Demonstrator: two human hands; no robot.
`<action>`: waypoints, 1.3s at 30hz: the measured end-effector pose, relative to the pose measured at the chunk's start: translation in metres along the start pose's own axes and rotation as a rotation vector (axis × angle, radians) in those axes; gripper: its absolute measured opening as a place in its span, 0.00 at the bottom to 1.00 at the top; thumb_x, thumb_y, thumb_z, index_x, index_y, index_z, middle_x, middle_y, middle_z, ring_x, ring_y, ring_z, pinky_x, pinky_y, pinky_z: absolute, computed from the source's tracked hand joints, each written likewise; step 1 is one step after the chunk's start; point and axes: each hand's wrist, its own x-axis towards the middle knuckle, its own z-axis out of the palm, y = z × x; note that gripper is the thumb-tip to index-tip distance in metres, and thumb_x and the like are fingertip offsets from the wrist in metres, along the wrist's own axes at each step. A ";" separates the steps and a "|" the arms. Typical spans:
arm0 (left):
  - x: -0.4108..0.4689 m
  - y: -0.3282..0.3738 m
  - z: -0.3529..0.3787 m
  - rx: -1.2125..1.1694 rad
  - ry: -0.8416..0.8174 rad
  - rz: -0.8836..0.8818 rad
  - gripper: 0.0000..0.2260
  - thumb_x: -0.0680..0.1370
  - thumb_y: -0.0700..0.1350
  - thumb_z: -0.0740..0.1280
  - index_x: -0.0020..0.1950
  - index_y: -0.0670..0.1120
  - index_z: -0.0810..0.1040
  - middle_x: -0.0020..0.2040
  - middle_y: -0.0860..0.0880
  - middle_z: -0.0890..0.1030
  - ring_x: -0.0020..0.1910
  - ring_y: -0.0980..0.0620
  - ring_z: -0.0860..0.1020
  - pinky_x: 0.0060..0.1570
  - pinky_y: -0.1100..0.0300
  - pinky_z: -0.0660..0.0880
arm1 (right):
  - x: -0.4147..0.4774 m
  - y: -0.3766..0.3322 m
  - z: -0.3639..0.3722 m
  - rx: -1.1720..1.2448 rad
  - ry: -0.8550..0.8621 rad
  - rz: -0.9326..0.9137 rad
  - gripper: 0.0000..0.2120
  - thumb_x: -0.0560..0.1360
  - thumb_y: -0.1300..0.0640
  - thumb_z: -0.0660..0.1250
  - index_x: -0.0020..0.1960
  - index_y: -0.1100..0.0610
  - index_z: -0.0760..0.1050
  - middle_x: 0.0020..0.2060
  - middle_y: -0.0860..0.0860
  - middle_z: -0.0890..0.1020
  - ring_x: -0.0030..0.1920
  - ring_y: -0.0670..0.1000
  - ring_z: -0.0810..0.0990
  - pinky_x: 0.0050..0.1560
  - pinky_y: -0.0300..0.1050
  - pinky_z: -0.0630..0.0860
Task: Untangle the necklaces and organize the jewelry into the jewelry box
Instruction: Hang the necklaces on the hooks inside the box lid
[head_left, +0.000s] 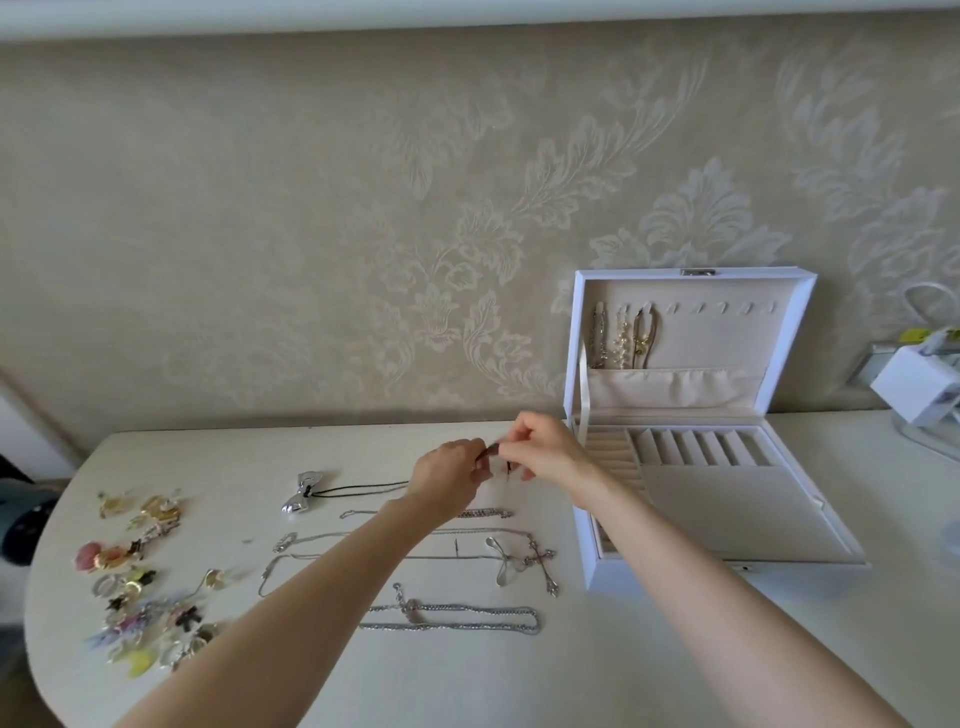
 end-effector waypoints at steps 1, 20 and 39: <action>0.001 0.001 -0.002 -0.042 0.007 -0.025 0.05 0.80 0.45 0.59 0.51 0.46 0.74 0.50 0.50 0.81 0.50 0.46 0.77 0.45 0.56 0.70 | 0.000 -0.002 -0.001 0.171 -0.017 -0.017 0.07 0.72 0.65 0.64 0.38 0.57 0.68 0.48 0.58 0.83 0.41 0.52 0.80 0.38 0.42 0.76; 0.024 0.052 -0.049 -0.368 0.357 0.065 0.06 0.77 0.42 0.60 0.41 0.42 0.69 0.30 0.47 0.73 0.33 0.41 0.71 0.32 0.56 0.60 | 0.000 -0.007 -0.037 -0.132 0.385 -0.310 0.10 0.74 0.56 0.69 0.34 0.52 0.79 0.24 0.48 0.77 0.29 0.49 0.77 0.37 0.45 0.73; 0.052 0.150 -0.045 -0.358 0.321 0.310 0.11 0.79 0.46 0.65 0.42 0.38 0.78 0.40 0.47 0.69 0.37 0.47 0.70 0.37 0.54 0.69 | -0.041 -0.036 -0.135 0.718 0.406 -0.185 0.15 0.80 0.54 0.57 0.44 0.56 0.81 0.33 0.52 0.80 0.32 0.48 0.76 0.37 0.40 0.71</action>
